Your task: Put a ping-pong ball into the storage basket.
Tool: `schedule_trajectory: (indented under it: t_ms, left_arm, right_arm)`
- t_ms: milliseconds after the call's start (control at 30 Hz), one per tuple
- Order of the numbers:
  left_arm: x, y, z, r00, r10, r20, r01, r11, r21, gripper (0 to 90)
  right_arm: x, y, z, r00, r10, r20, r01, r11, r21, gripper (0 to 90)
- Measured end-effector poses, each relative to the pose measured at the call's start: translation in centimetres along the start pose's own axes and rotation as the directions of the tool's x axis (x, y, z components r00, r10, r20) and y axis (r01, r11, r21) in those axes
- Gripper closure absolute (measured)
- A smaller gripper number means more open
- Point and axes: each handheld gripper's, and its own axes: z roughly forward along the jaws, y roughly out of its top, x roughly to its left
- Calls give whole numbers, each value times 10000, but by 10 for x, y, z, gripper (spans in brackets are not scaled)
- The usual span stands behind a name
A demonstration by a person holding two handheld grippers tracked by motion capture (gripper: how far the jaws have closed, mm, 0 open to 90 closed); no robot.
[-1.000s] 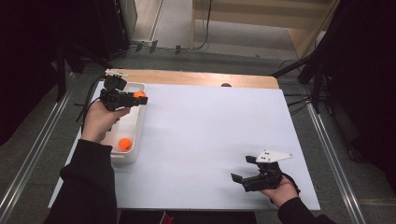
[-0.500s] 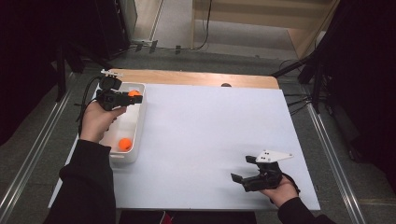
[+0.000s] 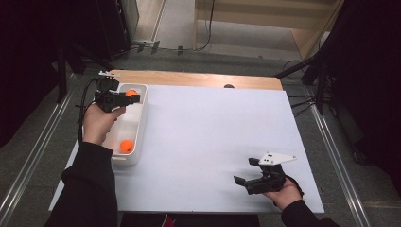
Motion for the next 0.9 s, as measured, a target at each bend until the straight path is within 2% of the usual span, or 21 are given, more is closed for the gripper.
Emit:
schedule_trajectory:
  t_ms: [900]
  left_arm:
    - [6,-12,23,9976,-412,-558,430,9986,309,503]
  right_arm:
    - [0,0,0,10000,-22,-4,22,10000,-18,51]
